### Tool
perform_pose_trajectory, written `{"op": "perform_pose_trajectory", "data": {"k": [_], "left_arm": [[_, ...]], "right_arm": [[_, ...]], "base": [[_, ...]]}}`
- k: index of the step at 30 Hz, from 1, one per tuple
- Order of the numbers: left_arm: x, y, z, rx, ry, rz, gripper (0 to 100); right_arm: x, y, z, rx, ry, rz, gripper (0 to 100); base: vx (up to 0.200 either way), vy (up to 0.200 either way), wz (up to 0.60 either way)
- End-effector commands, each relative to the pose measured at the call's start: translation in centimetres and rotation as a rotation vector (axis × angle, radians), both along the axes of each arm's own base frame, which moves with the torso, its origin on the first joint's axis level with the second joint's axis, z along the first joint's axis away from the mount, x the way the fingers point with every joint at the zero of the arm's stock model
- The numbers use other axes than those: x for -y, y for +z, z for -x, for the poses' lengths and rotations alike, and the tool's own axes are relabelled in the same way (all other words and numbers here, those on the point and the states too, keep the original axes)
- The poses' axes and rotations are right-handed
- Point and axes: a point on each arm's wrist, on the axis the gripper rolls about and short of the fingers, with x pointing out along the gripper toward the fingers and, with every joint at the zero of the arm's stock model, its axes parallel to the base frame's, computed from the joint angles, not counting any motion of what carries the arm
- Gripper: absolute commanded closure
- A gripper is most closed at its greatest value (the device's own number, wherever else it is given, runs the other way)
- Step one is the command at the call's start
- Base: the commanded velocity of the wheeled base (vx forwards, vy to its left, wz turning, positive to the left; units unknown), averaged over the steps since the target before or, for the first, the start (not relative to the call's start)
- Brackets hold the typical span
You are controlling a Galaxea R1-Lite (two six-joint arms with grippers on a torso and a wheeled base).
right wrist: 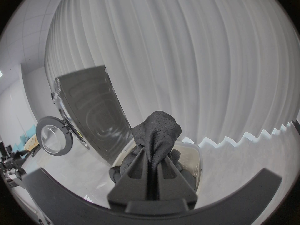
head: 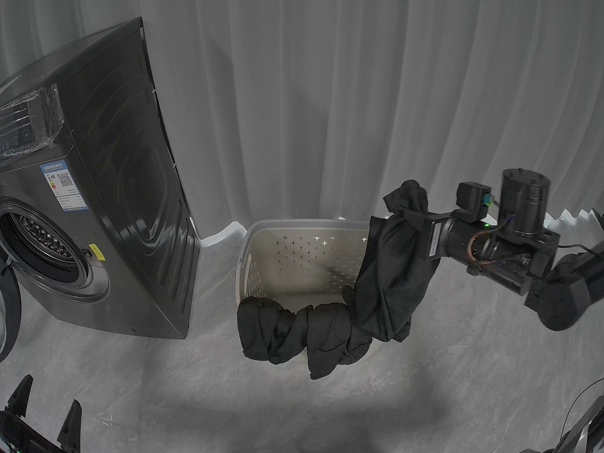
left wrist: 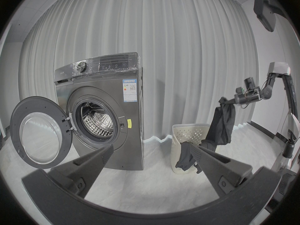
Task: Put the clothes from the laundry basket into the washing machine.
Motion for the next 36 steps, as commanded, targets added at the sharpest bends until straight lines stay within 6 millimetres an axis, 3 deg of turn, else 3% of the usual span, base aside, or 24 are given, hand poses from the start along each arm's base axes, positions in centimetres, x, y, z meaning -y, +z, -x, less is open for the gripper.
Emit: {"op": "perform_pose_trajectory", "data": {"k": [1,7,16,25,31,36], "left_arm": [[0.0,-0.5,0.0,0.002,0.0,0.0,0],[0.0,-0.5,0.0,0.002,0.0,0.0,0],[0.0,-0.5,0.0,0.002,0.001,0.002,0],[0.0,-0.5,0.0,0.002,0.001,0.0,0],[0.0,-0.5,0.0,0.002,0.001,0.0,0],[0.0,-0.5,0.0,0.002,0.001,0.002,0]], "right_arm": [[2.0,4.2,7.2,0.123,0.047,-0.093,100],[3.4,4.8,8.6,0.225,0.027,-0.163,100],[4.0,4.6,8.5,0.253,-0.062,-0.131,100],[4.3,4.5,8.8,0.253,-0.07,-0.116,100],[4.5,4.5,9.1,0.259,-0.066,-0.114,100],[4.6,4.4,9.3,0.257,-0.061,-0.113,100]], "base": [[0.0,0.0,0.0],[0.0,0.0,0.0],[0.0,0.0,0.0],[-0.2,0.0,0.0],[0.0,0.0,0.0],[0.0,0.2,0.0]]}}
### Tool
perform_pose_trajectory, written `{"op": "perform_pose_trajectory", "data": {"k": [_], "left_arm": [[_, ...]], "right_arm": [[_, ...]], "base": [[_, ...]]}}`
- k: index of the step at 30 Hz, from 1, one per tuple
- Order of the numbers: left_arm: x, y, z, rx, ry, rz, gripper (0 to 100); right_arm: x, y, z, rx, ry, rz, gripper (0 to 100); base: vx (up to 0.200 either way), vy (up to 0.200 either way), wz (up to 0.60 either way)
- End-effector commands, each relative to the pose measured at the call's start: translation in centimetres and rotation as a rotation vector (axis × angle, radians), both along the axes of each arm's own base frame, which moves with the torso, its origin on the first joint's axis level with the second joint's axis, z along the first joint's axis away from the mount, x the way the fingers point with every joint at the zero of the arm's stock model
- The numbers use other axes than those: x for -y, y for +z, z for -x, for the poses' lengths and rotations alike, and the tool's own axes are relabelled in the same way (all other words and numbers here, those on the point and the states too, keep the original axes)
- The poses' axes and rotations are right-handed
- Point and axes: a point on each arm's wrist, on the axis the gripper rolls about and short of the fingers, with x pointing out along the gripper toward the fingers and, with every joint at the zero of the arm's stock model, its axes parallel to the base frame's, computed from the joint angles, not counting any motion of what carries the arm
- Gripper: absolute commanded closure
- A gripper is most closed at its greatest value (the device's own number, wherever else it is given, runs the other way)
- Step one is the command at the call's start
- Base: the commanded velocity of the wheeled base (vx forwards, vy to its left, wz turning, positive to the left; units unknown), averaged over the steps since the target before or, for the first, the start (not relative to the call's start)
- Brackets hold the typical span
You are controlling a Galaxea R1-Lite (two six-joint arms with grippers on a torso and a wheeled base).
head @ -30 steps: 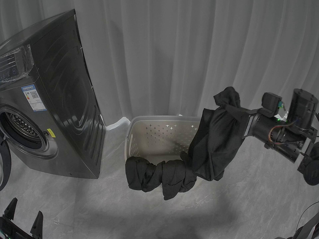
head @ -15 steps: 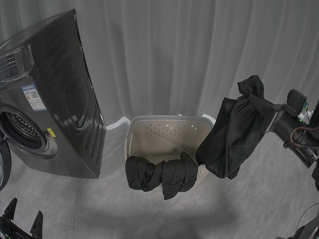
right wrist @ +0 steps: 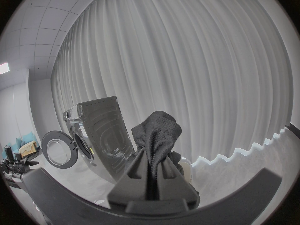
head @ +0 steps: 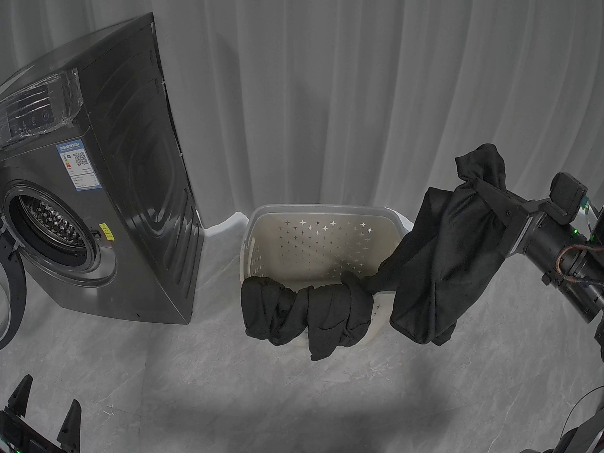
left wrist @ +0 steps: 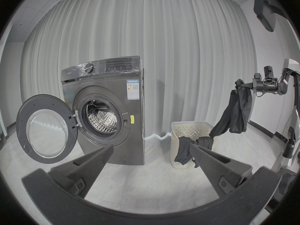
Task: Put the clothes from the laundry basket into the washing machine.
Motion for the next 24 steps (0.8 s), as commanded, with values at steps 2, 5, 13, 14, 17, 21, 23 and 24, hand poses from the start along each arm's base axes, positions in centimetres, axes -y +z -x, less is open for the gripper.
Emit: {"op": "perform_pose_trajectory", "data": {"k": [2,5,13,14,17,21,23,24], "left_arm": [[0.0,-0.48,0.02,0.002,0.0,0.001,0],[0.0,-0.48,0.02,0.002,0.0,0.001,0],[0.0,-0.48,0.02,0.002,0.0,0.001,0],[0.0,-0.48,0.02,0.002,0.0,0.001,0],[0.0,-0.48,0.02,0.002,0.0,0.001,0],[0.0,-0.48,0.02,0.002,0.0,0.001,0],[0.0,-0.48,0.02,0.002,0.0,0.001,0],[0.0,-0.48,0.02,0.002,0.0,0.001,0]], "right_arm": [[0.02,-0.15,0.29,0.0,0.009,0.001,100],[-0.07,-0.27,0.33,-0.004,0.013,0.003,100],[-0.13,-0.31,0.37,-0.005,0.019,0.006,100],[-0.15,-0.31,0.39,-0.005,0.021,0.006,100],[-0.2,-0.38,0.39,-0.007,0.024,0.007,100],[-0.19,-0.47,0.41,-0.01,0.025,0.009,100],[-0.2,-0.54,0.39,-0.012,0.025,0.011,100],[-0.2,-0.54,0.39,-0.012,0.025,0.011,100]], "base": [[0.0,0.2,0.0],[0.0,0.2,0.0],[0.0,0.2,0.0],[0.0,0.2,0.0],[0.0,0.2,0.0],[0.0,0.2,0.0],[0.0,0.2,0.0],[0.0,0.2,0.0]]}}
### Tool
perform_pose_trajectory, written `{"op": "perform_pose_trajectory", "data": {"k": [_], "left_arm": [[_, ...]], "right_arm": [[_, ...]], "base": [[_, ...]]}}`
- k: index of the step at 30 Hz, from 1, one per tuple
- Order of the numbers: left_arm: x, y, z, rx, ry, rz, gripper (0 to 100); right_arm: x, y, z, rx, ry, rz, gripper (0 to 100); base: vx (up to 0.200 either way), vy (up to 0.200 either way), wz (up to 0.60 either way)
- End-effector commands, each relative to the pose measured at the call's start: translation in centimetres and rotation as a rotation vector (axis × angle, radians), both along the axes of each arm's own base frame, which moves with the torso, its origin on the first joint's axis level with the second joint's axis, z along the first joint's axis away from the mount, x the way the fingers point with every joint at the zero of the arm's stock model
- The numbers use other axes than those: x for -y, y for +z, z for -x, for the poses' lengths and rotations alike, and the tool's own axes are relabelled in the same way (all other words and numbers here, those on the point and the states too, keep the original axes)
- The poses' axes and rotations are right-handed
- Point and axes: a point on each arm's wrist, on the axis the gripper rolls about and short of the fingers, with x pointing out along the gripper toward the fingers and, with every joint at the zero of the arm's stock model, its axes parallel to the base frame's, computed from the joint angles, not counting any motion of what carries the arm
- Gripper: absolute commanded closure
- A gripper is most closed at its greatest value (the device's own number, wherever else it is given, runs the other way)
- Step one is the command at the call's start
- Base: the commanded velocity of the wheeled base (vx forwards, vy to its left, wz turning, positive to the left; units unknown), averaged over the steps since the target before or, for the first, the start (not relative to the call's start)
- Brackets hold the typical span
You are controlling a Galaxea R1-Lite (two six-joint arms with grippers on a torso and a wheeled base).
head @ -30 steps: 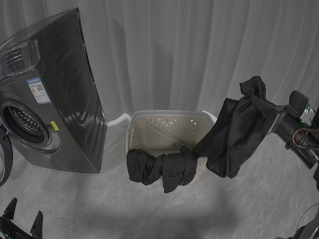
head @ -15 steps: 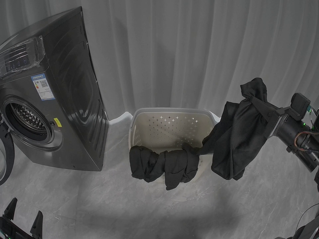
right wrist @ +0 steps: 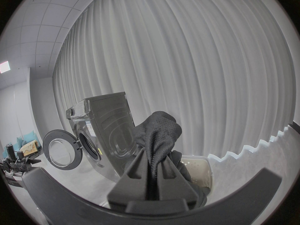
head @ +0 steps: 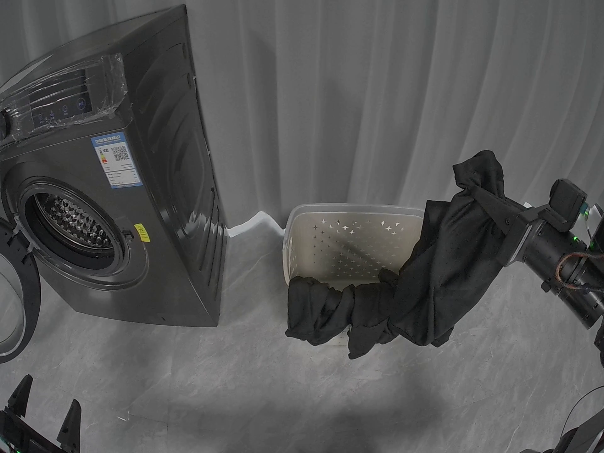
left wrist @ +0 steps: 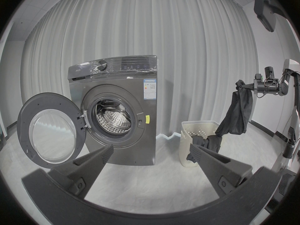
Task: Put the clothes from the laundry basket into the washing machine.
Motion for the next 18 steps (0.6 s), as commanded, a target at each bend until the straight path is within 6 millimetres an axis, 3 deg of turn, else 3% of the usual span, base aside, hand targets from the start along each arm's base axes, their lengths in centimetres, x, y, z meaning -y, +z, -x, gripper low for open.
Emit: {"op": "perform_pose_trajectory", "data": {"k": [1,18], "left_arm": [[0.0,-0.48,0.02,0.002,0.0,0.0,0],[0.0,-0.48,0.02,0.002,0.0,0.0,0]], "right_arm": [[-0.07,-0.13,-0.08,-0.004,0.001,0.003,100],[0.21,-0.32,-0.4,-0.025,-0.098,0.002,100]], "base": [[0.0,0.2,0.0],[0.0,0.2,0.0]]}}
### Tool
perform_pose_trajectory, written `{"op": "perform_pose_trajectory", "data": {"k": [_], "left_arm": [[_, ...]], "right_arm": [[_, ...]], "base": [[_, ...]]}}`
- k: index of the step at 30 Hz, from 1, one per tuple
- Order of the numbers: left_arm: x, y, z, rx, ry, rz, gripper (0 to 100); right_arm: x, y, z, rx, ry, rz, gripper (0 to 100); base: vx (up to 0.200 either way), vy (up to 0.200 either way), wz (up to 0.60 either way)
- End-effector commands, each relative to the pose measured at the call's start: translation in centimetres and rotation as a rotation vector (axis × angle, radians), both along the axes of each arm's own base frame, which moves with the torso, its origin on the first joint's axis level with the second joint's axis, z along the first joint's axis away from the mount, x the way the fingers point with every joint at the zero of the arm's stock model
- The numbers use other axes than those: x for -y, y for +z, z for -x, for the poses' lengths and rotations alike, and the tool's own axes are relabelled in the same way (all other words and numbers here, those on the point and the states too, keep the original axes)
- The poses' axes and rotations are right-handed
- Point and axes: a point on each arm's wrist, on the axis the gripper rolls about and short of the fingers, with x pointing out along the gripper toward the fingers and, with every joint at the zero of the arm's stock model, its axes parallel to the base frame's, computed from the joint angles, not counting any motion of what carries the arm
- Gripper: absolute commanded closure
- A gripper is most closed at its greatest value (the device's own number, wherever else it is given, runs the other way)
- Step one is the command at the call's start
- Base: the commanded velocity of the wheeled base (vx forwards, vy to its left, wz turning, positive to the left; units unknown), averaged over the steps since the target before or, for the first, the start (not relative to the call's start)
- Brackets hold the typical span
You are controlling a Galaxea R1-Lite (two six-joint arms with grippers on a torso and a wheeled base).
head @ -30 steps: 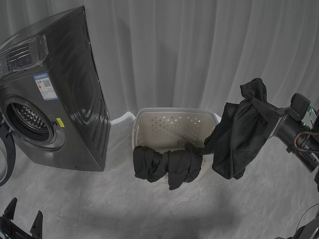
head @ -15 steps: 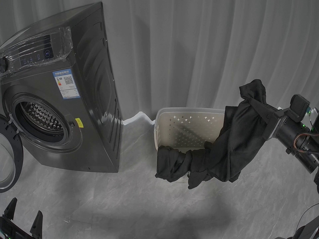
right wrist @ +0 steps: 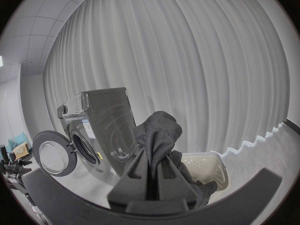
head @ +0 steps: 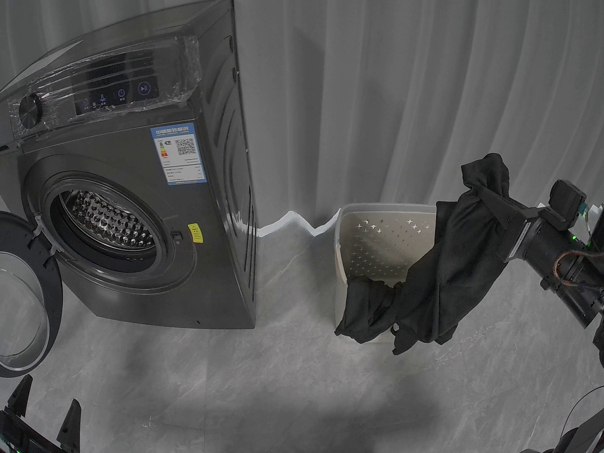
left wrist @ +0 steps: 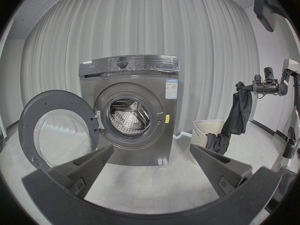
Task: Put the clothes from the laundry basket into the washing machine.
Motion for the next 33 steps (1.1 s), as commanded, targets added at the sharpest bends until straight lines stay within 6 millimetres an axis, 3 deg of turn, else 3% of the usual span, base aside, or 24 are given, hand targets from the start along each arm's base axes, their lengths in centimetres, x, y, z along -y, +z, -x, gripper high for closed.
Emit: {"op": "perform_pose_trajectory", "data": {"k": [1,4,10,22,33], "left_arm": [[0.0,-0.48,0.02,0.002,0.0,0.0,0],[0.0,-0.48,0.02,0.002,0.0,0.0,0],[0.0,-0.48,0.02,0.002,0.0,0.002,0],[0.0,-0.48,0.02,0.002,0.0,0.002,0],[0.0,-0.48,0.02,0.002,-0.001,0.002,0]], "right_arm": [[-0.04,-0.07,-0.07,-0.004,-0.002,0.002,100],[-0.13,-0.03,-0.03,-0.003,-0.001,0.001,100],[-0.23,0.03,0.06,0.002,0.018,-0.001,100],[-0.29,-0.08,0.08,-0.002,0.031,0.003,100],[-0.49,-0.45,0.32,-0.013,0.057,0.009,100]], "base": [[0.0,0.2,0.0],[0.0,0.2,0.0],[0.0,0.0,0.0],[-0.2,0.0,0.0],[0.0,0.036,0.0]]}}
